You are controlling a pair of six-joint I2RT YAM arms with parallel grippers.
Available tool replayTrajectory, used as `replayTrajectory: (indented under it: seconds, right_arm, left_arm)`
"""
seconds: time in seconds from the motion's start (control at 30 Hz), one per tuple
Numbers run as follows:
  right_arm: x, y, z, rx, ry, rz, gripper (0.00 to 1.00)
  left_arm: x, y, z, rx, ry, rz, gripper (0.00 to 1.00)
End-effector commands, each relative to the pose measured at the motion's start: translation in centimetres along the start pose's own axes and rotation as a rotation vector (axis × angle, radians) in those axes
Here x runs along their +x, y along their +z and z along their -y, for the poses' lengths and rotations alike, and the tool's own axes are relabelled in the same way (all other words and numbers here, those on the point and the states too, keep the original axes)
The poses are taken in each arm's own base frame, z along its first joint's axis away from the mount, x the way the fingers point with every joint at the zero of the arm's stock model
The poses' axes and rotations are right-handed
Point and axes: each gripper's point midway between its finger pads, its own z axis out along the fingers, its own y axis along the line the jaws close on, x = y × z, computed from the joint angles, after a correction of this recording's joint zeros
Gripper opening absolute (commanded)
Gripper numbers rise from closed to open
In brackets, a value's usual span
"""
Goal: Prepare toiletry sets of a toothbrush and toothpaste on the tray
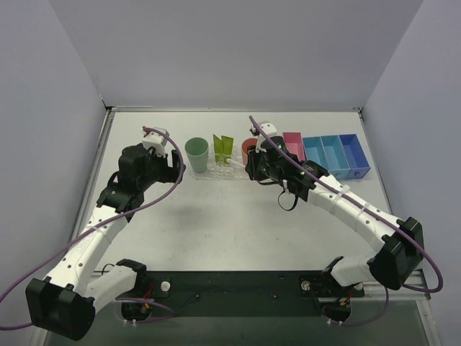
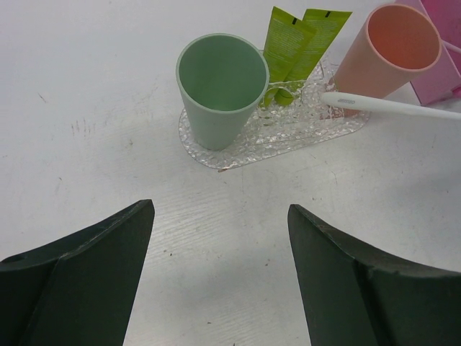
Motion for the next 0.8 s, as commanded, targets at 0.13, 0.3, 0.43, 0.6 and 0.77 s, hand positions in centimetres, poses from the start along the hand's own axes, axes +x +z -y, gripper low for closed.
replayTrajectory:
  seconds: [0.13,0.3,0.43,0.6,0.77]
  right_arm:
    - [-2.7,0.3,-0.6,0.006,-0.018,0.057,0.00]
    - [-2.6,0.8,-0.9,-0.005,-0.025,0.040,0.00]
    - [-2.6,1.2,-1.0,-0.003,-0.029,0.033,0.00]
    - [-2.7,1.8,-1.2,0.000,-0.045,0.026,0.00]
    - [-2.9,2.1,-1.3,0.019,-0.077,0.023,0.00]
  left_arm:
    - [-1.4,-0.2,0.1,-0.004,0.007,0.049,0.86]
    - [-1.5,-0.2,0.1,-0.006,0.008,0.050,0.86]
    - [-1.5,-0.2,0.1,-0.006,0.010,0.051,0.85]
    - [-1.5,-0.2,0.2,-0.003,0.013,0.049,0.85]
    - [-1.5,-0.2,0.1,-0.010,0.017,0.048,0.86]
